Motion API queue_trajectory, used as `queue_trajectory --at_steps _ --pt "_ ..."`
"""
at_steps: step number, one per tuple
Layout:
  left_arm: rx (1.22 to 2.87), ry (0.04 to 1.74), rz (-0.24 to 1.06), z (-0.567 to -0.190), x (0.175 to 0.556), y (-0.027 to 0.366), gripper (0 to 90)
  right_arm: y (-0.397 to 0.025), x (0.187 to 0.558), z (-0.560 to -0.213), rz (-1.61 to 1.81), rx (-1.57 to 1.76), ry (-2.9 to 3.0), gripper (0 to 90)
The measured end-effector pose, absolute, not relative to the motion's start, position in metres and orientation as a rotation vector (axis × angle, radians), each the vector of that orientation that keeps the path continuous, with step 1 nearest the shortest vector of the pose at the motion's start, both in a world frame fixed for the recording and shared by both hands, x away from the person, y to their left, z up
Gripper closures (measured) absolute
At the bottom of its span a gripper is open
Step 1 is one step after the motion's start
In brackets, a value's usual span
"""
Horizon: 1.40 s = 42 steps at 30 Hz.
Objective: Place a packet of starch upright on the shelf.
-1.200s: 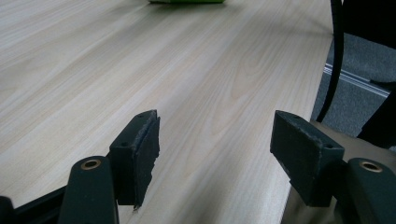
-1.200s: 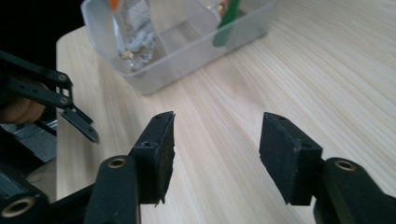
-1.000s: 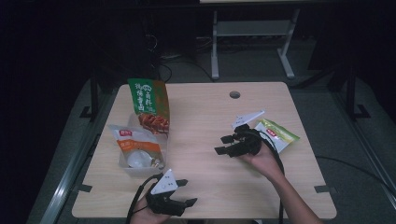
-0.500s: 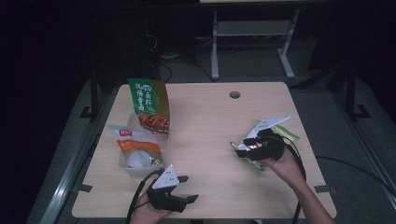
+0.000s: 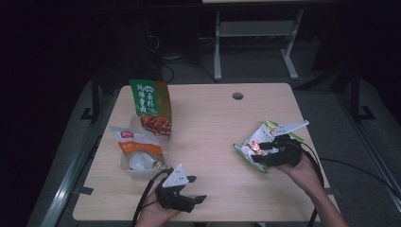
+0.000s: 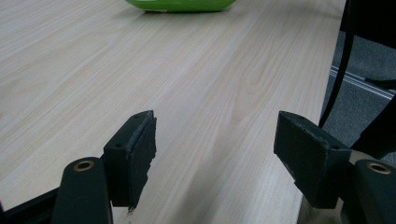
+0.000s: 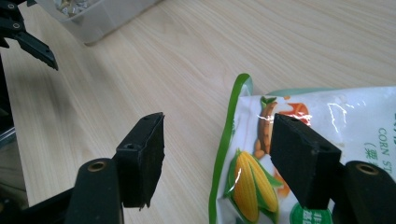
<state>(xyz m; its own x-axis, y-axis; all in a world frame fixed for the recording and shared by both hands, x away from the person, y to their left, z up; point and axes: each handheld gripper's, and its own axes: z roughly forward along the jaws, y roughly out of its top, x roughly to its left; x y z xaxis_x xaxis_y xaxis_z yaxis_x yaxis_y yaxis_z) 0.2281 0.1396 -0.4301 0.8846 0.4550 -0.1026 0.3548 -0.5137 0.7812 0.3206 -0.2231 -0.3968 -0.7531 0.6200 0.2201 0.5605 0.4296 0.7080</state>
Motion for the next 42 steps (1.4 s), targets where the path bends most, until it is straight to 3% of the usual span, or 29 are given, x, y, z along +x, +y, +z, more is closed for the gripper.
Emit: queue_trajectory --at_steps 24,42 --pt "2.172 0.525 0.117 -0.422 0.251 0.106 29.2 -0.266 0.313 -0.398 1.167 1.242 2.499 32.9" --pt "2.191 0.512 0.112 -0.422 0.259 0.090 29.2 -0.307 0.317 -0.430 1.077 1.457 2.419 32.1"
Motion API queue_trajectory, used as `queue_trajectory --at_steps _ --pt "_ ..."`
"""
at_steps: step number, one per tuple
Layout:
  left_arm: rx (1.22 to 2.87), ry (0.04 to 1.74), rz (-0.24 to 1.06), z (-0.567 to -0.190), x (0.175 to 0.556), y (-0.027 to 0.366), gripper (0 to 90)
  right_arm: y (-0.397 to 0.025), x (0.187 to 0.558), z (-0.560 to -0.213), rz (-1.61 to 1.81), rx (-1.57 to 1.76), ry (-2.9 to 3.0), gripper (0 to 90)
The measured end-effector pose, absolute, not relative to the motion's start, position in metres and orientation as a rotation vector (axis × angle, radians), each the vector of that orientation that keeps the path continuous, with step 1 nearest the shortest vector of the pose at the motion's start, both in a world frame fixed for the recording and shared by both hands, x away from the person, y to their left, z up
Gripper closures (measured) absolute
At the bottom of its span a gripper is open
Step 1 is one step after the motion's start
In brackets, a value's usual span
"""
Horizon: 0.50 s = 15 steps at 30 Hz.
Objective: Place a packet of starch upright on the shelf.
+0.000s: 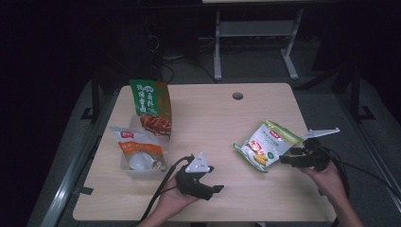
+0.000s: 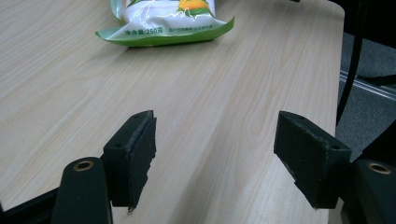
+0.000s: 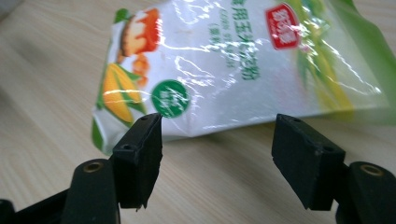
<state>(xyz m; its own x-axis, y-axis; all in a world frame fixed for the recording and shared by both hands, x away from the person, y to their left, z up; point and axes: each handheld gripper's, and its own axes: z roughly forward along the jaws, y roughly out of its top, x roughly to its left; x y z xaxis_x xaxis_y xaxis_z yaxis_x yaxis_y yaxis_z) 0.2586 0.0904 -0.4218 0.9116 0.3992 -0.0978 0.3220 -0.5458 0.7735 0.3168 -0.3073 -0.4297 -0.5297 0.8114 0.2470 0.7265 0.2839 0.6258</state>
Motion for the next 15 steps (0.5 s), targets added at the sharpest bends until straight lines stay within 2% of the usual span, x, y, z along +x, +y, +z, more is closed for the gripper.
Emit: queue_trajectory --at_steps 15 --pt "2.198 0.505 0.110 -0.423 0.259 0.088 29.2 -0.308 0.343 -0.452 1.124 1.592 2.383 29.3"
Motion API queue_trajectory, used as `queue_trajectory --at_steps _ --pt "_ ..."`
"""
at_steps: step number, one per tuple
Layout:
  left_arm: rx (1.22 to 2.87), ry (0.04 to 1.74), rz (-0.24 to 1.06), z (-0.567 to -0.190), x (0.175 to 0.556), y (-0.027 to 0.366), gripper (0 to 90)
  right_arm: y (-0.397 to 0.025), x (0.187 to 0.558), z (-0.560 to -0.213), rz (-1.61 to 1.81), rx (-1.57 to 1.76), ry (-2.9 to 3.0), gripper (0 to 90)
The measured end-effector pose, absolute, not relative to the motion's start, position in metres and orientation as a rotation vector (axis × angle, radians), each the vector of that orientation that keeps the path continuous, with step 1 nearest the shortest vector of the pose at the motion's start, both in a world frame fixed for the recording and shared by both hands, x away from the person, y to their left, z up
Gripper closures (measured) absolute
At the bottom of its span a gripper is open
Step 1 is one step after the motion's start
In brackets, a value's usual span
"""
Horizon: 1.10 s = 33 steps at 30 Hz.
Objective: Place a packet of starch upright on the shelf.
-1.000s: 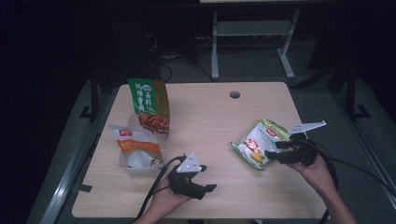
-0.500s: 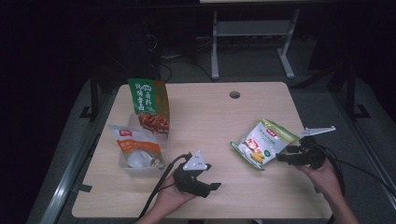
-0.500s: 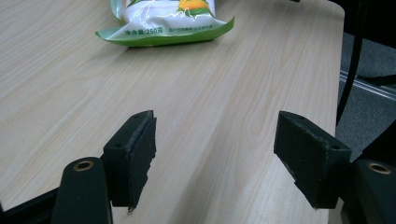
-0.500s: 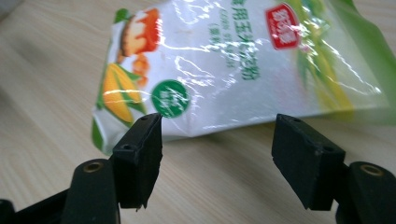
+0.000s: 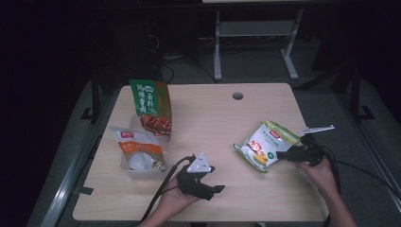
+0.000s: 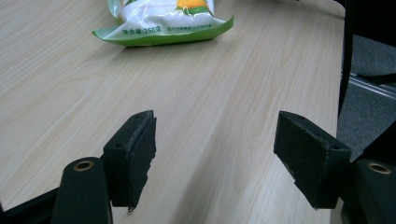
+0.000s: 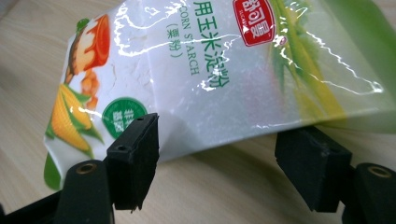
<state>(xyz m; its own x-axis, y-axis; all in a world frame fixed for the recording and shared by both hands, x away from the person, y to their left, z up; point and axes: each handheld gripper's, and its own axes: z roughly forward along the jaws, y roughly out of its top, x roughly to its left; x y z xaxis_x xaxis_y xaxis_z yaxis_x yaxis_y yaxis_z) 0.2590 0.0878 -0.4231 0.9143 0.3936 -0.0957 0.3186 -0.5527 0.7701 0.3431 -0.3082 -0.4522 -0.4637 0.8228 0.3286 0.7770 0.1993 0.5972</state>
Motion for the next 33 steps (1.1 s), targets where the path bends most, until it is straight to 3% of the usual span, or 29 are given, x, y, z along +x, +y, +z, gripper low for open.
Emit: queue_trajectory --at_steps 4,8,11,13,20,33 --pt "2.202 0.505 0.109 -0.424 0.259 0.088 29.2 -0.308 0.349 -0.456 1.171 1.634 2.367 29.4" --pt "2.200 0.502 0.107 -0.424 0.259 0.086 29.2 -0.309 0.354 -0.460 1.247 1.675 2.356 34.9" --pt "2.201 0.503 0.104 -0.425 0.259 0.085 29.2 -0.308 0.356 -0.462 1.319 1.690 2.347 48.6" --pt "2.200 0.505 0.102 -0.425 0.260 0.085 29.2 -0.306 0.358 -0.461 1.344 1.694 2.349 65.9" --pt "2.197 0.513 0.093 -0.426 0.262 0.084 29.2 -0.287 0.360 -0.451 1.237 1.567 2.409 87.0" --pt "2.166 0.566 0.077 -0.427 0.271 0.087 29.1 -0.266 0.349 -0.427 1.233 1.361 2.444 89.3"
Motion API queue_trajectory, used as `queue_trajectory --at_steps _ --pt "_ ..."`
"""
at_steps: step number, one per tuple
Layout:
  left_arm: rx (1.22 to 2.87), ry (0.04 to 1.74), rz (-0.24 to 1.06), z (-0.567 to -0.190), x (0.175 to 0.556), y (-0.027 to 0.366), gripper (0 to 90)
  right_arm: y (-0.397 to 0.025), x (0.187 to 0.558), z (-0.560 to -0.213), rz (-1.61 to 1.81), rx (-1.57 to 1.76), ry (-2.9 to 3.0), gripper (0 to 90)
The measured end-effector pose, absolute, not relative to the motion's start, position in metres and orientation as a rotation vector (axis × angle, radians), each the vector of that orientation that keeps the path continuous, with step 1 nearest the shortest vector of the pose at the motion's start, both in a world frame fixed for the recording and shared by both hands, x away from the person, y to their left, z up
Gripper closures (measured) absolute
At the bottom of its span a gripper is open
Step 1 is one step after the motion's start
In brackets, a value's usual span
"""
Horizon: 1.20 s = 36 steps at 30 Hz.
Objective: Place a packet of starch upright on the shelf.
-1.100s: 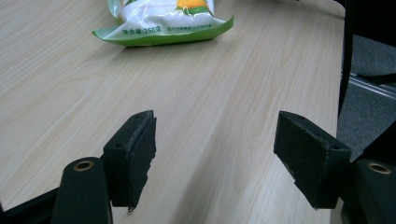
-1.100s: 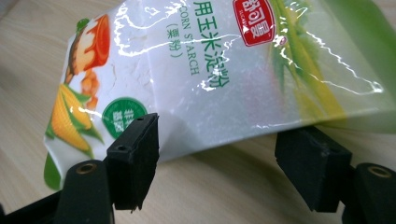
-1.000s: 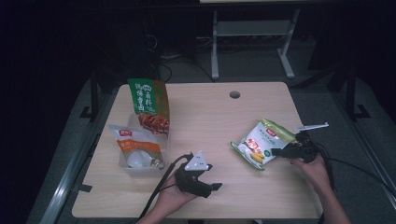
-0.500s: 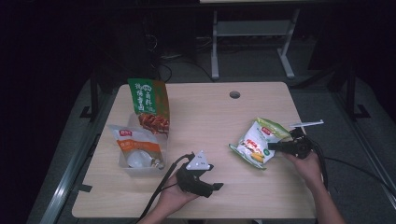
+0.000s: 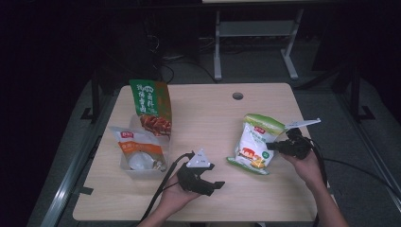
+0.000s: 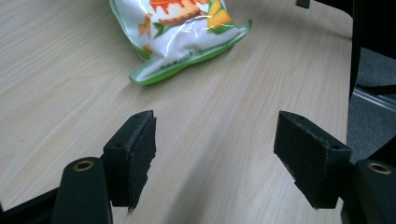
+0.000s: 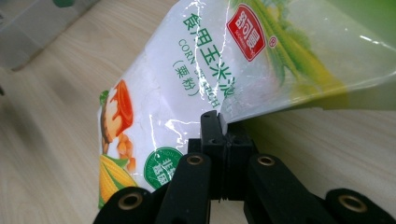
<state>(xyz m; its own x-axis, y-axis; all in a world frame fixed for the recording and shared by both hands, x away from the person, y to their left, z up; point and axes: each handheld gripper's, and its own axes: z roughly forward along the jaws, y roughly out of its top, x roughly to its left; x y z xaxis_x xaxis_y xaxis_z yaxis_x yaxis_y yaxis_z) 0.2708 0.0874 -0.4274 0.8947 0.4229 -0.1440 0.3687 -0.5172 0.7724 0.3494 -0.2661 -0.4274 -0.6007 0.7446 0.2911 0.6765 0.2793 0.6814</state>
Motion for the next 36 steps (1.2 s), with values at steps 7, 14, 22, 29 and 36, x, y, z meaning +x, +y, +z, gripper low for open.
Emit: queue_trajectory --at_steps 7,14,22,29,36 --pt "2.180 0.550 0.083 -0.429 0.273 0.079 29.0 -0.264 0.340 -0.419 1.296 1.294 2.449 89.4" --pt "2.174 0.555 0.086 -0.429 0.282 0.071 29.0 -0.260 0.332 -0.412 1.341 1.190 2.473 89.3" --pt "2.180 0.579 0.082 -0.432 0.293 0.065 29.3 -0.251 0.324 -0.408 1.360 1.095 2.510 89.2" --pt "2.160 0.598 0.079 -0.431 0.297 0.065 29.4 -0.242 0.319 -0.404 1.403 1.009 2.541 89.1" --pt "2.143 0.613 0.058 -0.432 0.303 0.061 29.8 -0.235 0.313 -0.402 1.422 0.927 2.574 89.1"
